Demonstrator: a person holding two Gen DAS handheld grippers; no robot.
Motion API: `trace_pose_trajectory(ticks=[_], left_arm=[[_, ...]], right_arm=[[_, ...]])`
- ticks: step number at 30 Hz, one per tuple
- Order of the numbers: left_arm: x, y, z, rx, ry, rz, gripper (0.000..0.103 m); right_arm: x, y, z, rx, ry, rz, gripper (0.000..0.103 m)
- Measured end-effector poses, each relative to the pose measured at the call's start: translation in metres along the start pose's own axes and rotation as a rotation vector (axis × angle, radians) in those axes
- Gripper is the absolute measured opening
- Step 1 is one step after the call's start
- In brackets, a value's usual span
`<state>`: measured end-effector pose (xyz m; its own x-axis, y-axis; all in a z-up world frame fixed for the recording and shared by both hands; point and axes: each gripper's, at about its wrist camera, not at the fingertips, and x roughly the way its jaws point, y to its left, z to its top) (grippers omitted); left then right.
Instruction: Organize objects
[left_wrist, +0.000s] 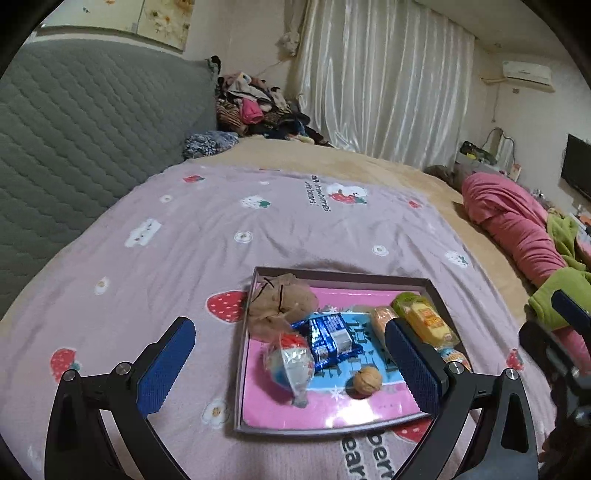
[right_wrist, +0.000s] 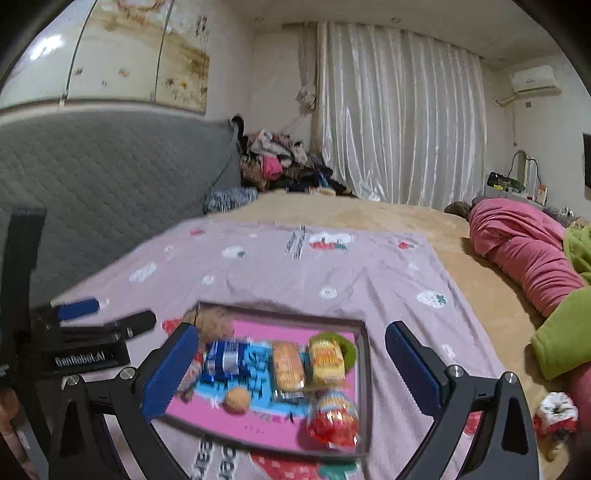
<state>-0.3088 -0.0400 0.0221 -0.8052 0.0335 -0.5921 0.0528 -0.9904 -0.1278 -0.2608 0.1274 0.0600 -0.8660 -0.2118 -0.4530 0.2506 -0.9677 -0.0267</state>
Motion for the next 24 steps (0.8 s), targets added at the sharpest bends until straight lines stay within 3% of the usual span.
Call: trace_pose_trajectory(ticks=[10,24], left_arm=[[-0.061,-0.016,-0.034,0.098,0.034,0.031,0.102],[-0.142,0.013,-0.051,0.091,-0.003,0.064,0.102]], right_arm=[[-0.053,0.007,-0.003,-0.008,0.051,0.008,0.102],[-0.112,0.026,-0.011,0.023,0.079,0.065,0.102]])
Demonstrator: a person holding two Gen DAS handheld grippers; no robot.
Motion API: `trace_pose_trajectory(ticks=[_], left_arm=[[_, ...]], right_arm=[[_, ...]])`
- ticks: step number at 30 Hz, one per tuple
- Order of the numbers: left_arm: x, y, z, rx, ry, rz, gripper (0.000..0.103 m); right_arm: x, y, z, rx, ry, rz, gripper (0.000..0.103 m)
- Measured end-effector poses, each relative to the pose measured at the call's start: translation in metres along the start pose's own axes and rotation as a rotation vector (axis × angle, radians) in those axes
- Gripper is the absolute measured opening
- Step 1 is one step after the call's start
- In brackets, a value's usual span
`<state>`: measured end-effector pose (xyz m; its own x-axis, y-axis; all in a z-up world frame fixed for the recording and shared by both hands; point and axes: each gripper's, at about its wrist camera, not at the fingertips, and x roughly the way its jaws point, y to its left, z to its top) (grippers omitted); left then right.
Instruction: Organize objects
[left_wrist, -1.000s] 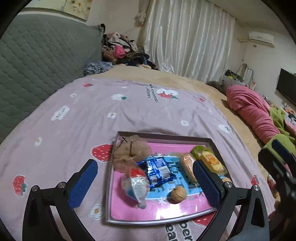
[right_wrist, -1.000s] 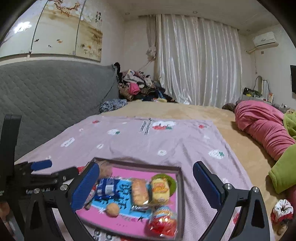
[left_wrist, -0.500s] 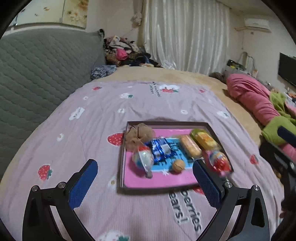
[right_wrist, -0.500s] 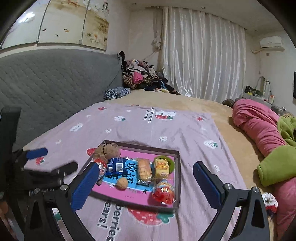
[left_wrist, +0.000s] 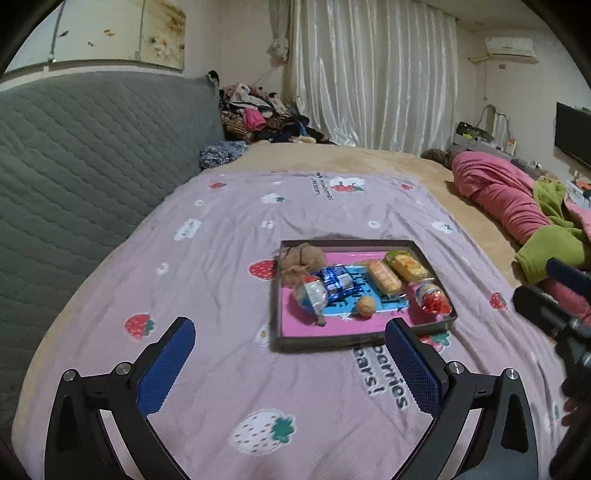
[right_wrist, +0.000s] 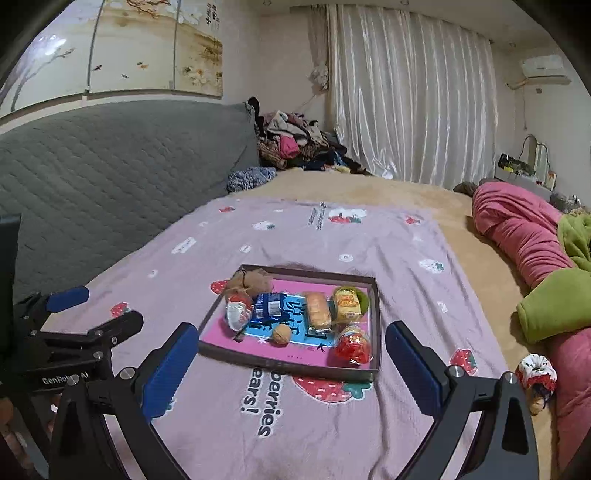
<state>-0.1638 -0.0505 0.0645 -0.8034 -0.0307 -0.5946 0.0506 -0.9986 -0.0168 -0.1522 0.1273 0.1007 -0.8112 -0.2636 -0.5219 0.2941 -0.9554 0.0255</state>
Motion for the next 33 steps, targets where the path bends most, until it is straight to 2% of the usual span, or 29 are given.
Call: trace_pose_trajectory(ticks=[3,13,19,27,33], left_arm=[[-0.007,0.012,-0.006,-0.044,0.005,-0.028,0.102],[-0.02,0.015,-0.025,-0.021,0.01,-0.019,0.102],[-0.022,0.022,-0.041,-0.057,0.034,-0.029,0.102],[-0.032,0.015,-0.064,-0.003,0.024,-0.006,0.102],[-0.039,0.008,-0.082,0.046,0.004,0.015,0.102]], right_arm=[[-0.01,0.003,-0.003,0.011,-0.006,0.005,0.102],[-0.037,0.02,-0.014,-0.024,-0.032,-0.012,0.102],[-0.041,0.029,-0.032,-0.05,-0.034,-0.023,0.102],[-0.043,0.032,-0.059,-0.032,-0.006,-0.02,0.102],[-0.05,0.04,-0.067,-0.039,-0.004,-0.011,0.102]])
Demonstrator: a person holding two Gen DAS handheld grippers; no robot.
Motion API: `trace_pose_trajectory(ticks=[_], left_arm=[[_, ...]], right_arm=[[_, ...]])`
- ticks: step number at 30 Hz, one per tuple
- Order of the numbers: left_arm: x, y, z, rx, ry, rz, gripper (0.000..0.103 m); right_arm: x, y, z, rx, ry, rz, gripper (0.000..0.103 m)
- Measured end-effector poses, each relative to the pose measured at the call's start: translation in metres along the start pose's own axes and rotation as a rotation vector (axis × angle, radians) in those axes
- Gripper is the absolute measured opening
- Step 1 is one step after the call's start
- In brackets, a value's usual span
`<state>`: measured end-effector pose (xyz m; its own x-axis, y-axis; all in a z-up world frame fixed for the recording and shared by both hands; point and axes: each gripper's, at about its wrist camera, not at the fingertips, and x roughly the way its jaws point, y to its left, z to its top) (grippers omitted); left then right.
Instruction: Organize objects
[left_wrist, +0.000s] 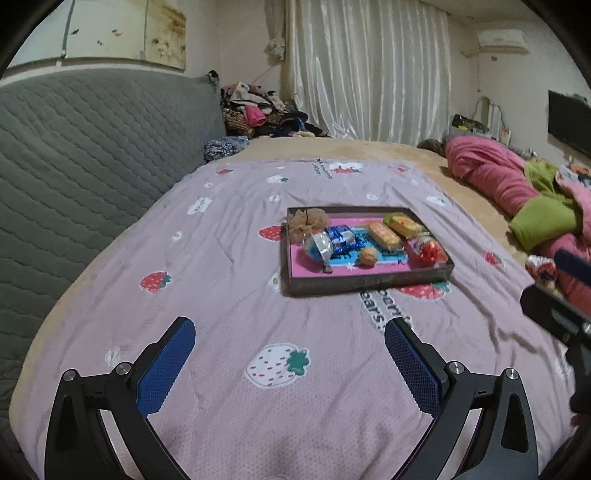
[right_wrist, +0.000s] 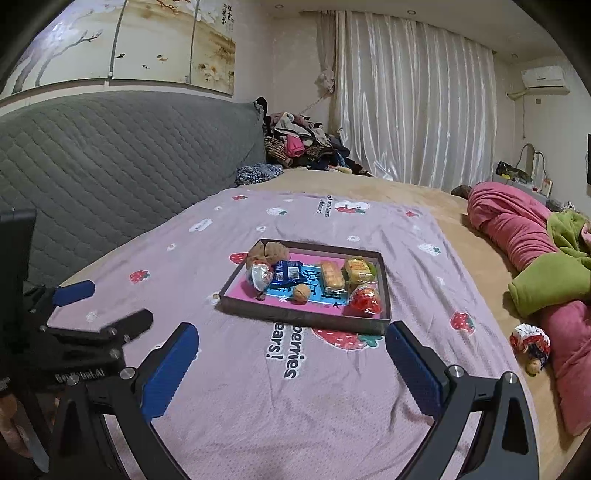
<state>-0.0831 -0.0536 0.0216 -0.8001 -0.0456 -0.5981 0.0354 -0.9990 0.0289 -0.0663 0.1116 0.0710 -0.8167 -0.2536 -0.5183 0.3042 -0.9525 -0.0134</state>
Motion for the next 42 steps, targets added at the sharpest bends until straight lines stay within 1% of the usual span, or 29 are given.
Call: trace_pose_trajectory(ticks=[7,11,15,18,24,27,31,36,42], left_arm=[[-0.002,0.006,-0.018,-0.018,0.018,-0.004,0.102],[-0.003,0.004,-0.027,-0.014,0.026,0.009,0.102],[-0.002,0.001,-0.035,-0.02,0.037,-0.001,0.102],[-0.001,-0.004,-0.039,-0.011,0.042,-0.005,0.102],[0.005,-0.014,-0.046,0.013,0.051,0.011,0.102],[0.006,-0.016,-0.049,0.014,0.043,0.001,0.102],[0.007,-0.019,-0.05,0.011,0.026,0.017,0.102],[0.011,-0.021,-0.052,0.005,0.02,0.004,0.102],[0.022,-0.026,-0.056,0.005,0.03,-0.006,0.102]], right_arm=[[-0.007,0.002,-0.011,0.005,0.004,0.004,0.102],[-0.01,0.002,-0.016,0.009,0.012,0.001,0.102],[-0.01,0.001,-0.025,0.008,0.026,0.002,0.102],[-0.011,0.001,-0.033,0.009,0.032,0.003,0.102],[-0.005,-0.004,-0.045,0.012,0.039,0.003,0.102],[-0.001,-0.01,-0.053,0.031,0.029,0.001,0.102],[0.001,-0.021,-0.059,0.061,0.01,-0.001,0.102],[0.002,-0.033,-0.062,0.077,-0.012,-0.012,0.102],[0.011,-0.046,-0.071,0.104,0.001,-0.025,0.102]])
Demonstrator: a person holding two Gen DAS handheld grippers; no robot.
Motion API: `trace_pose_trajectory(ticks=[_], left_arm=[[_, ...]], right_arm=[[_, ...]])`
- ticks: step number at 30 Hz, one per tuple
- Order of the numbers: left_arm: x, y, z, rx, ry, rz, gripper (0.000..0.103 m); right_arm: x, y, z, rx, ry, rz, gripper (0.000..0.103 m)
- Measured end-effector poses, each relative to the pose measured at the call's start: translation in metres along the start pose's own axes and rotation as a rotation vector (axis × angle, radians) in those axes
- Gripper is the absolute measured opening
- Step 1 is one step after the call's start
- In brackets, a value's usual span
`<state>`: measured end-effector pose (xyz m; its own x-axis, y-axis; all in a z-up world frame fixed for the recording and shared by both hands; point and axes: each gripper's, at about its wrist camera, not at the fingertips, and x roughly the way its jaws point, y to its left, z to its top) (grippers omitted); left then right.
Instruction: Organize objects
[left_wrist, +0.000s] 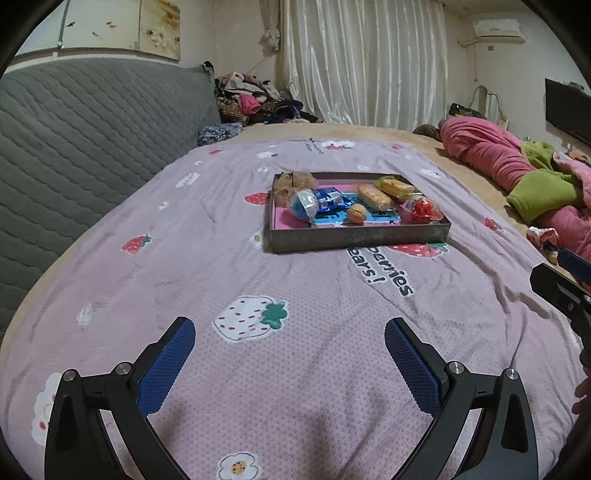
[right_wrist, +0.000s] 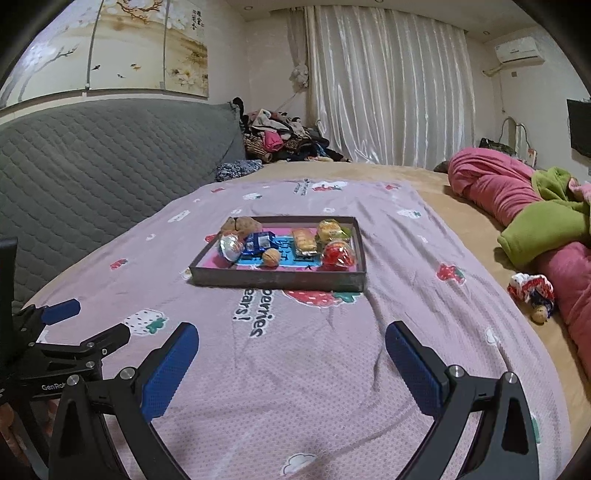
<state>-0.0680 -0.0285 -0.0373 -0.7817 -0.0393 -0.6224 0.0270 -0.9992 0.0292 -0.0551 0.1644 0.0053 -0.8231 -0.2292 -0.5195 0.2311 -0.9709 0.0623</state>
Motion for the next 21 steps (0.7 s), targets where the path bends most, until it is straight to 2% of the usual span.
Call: trace_pose_trajectory(ticks=[8,13,21], left_arm=[[0.008,-0.005,-0.002,-0.002,-0.02,-0.003,0.102],[0.021,-0.002,-0.006,-0.031,0.007,-0.027,0.102],[0.033,-0.003,-0.008,-0.026,0.021,-0.018,0.102]], right_arm=[[0.012,-0.003,-0.013,-0.009,-0.01,0.004,0.102],[0.021,0.002,-0.019,-0.035,0.011,-0.003,0.102],[0.035,-0.007,-0.028,-0.002,0.042,-0.017,0.102]])
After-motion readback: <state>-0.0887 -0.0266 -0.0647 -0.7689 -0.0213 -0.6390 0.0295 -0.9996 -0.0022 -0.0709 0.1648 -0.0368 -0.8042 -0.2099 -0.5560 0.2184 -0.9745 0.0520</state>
